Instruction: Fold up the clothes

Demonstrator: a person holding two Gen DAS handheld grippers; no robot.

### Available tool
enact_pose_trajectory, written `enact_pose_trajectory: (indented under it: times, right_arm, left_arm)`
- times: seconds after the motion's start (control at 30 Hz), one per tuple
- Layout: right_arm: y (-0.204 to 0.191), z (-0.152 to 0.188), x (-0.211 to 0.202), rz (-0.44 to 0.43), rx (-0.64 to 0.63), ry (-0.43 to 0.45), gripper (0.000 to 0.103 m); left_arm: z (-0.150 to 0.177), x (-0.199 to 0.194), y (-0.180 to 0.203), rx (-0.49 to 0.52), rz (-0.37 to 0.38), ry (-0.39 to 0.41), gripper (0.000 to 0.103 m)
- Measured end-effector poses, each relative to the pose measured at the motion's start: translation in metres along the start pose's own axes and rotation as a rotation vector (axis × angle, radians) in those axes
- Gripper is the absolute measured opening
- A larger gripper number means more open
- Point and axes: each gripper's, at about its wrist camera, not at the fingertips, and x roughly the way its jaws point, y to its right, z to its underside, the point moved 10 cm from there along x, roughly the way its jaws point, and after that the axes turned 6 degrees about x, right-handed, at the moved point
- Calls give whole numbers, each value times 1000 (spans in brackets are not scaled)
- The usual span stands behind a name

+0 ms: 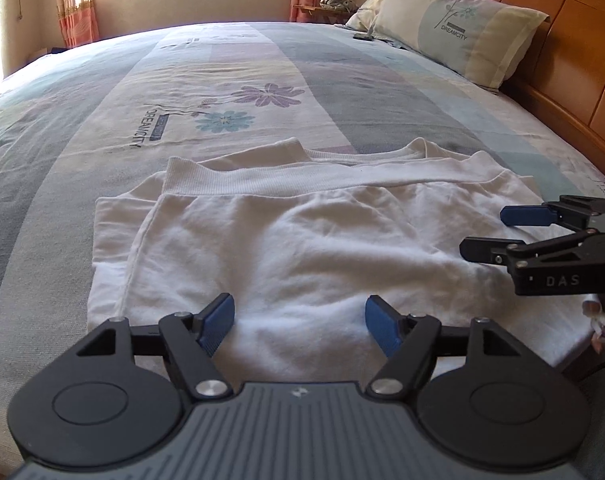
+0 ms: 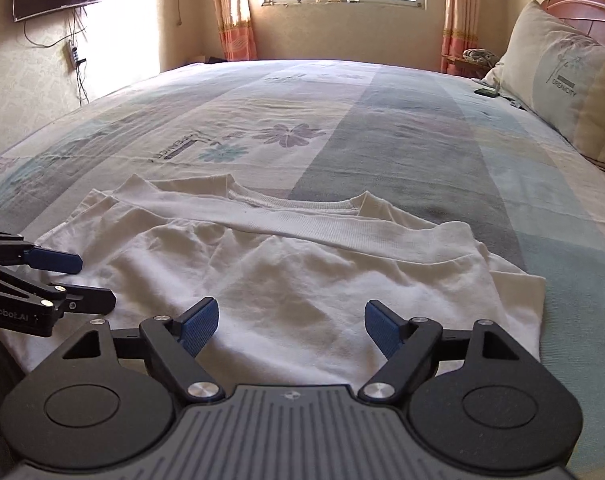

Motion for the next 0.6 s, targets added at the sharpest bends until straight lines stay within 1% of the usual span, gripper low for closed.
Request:
enact_pose_trajectory:
  times: [0.07, 0.1, 0.13, 0.2, 0.23, 0.27, 0.3, 0.33, 0.43, 0.5, 0.57, 0.6]
  right_arm:
    - [16, -2, 11, 35, 4, 2, 81]
    - [25, -5, 14, 42, 26, 4, 77]
    - [35, -11, 14, 40, 66, 6, 76]
    - [53, -22, 9, 116, 115, 6, 76]
    - [54, -28, 3, 117, 123, 18, 77]
    - [51, -32, -2, 96, 129, 24, 77]
    - [41, -36, -6, 49, 132, 23, 81]
    - [30, -37, -8, 13, 118, 18, 83]
    - [-14, -32, -1, -49, 1, -14, 85]
    - [-38, -22, 16, -53, -81, -53, 86]
    - [-46, -14, 37, -9, -138, -73, 86]
    - [-45, -14, 44, 3, -134, -66, 91]
  left_arm:
    - [-3, -5, -7, -21, -5, 13, 73]
    - [-6, -8, -12, -30, -10, 31, 73]
    - [-9, -9, -17, -39, -17, 45, 73]
    - [-8, -3, -24, -62, -23, 28, 74]
    - [-6, 1, -27, -75, -21, 16, 74]
    - [-3, 5, -28, -85, -15, 13, 74]
    - [-1, 6, -28, -84, -11, 20, 74]
    - [-1, 6, -26, -74, -10, 24, 78]
    - [0, 7, -23, -52, -10, 24, 79]
    - [1, 6, -24, -50, -1, 29, 79]
    - [3, 4, -24, -47, 10, 32, 79]
    - [3, 4, -24, -45, 13, 33, 79]
